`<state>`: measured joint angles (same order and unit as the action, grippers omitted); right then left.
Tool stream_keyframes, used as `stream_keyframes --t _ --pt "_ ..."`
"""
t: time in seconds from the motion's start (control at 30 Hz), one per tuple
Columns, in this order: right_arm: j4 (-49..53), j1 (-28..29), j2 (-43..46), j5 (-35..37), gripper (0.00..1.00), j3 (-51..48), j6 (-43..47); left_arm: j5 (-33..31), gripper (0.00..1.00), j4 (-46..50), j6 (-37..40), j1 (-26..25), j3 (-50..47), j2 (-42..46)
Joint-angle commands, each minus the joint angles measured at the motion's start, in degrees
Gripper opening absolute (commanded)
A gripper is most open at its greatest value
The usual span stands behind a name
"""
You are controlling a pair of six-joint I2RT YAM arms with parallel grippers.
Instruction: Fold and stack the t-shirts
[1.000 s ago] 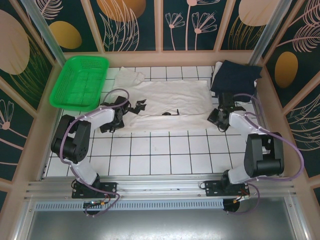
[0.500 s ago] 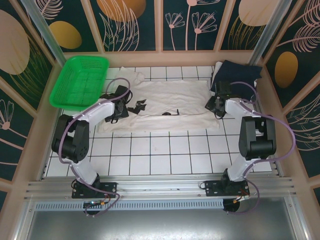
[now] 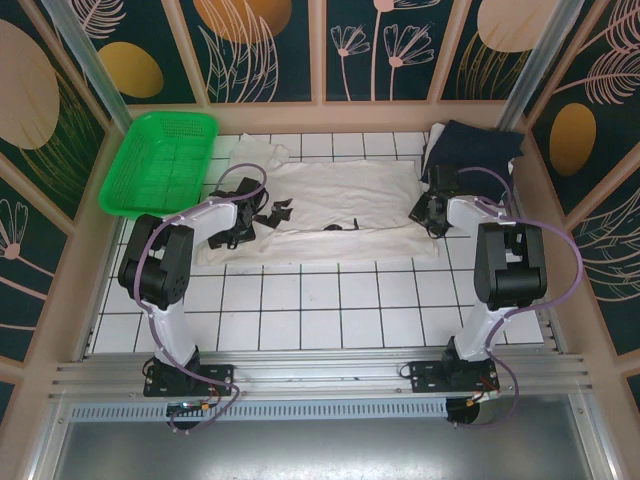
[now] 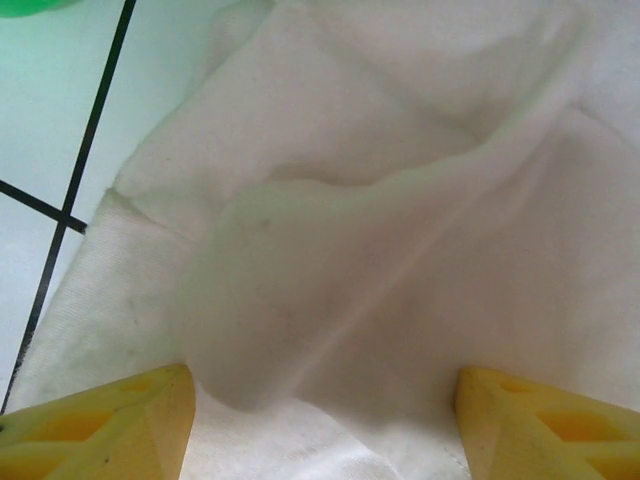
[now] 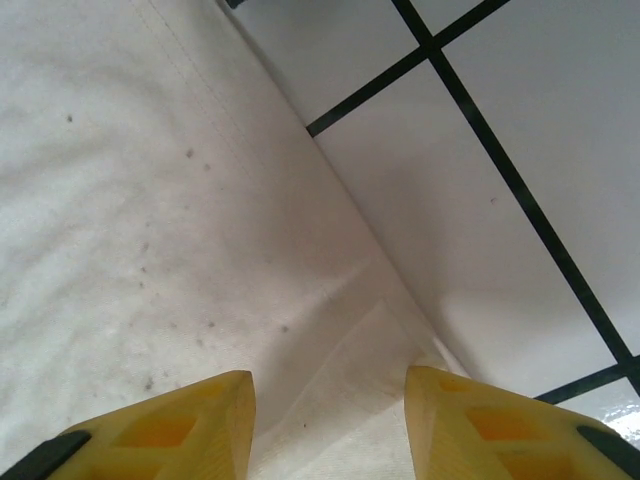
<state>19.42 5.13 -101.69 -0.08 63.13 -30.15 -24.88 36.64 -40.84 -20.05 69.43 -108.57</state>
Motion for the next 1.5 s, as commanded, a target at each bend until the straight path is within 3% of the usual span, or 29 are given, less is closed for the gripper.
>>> stream_keyframes --t 0.0,0.1,0.23,0.5,0.57,0.87,1.13,1.47 --pt "-1.09 -0.63 -1.32 0.69 0.40 0.16 0.00 -3.17 0.62 -0.04 -0.91 0.45 3.95 -2.45" --pt "-1.14 -0.75 -1.46 0.69 0.37 0.15 -0.08 -4.02 0.57 -0.12 -0.22 0.45 6.07 -3.65" --pt "-0.80 -0.81 -1.14 0.56 0.30 0.37 -0.04 -4.09 0.33 0.95 0.23 0.45 7.85 -4.92" --pt "0.65 -0.85 0.12 0.25 0.06 0.98 0.31 -4.78 0.00 1.96 0.87 0.45 8.17 -1.01" --pt "1.02 -0.79 1.49 0.04 0.00 0.48 0.36 -5.00 0.00 2.82 0.92 0.45 8.43 0.36" --pt "3.60 -0.26 13.09 -0.57 0.00 -6.29 -0.06 -1.18 0.00 4.41 1.13 0.35 2.18 14.27" --pt "13.63 4.63 29.29 0.69 0.00 -11.63 -4.59 1.18 0.00 9.14 -1.30 -1.94 -6.13 29.96" --pt "21.65 9.39 41.55 3.10 0.00 -16.99 -9.35 1.82 0.00 12.35 -5.26 -5.87 -12.56 36.06"
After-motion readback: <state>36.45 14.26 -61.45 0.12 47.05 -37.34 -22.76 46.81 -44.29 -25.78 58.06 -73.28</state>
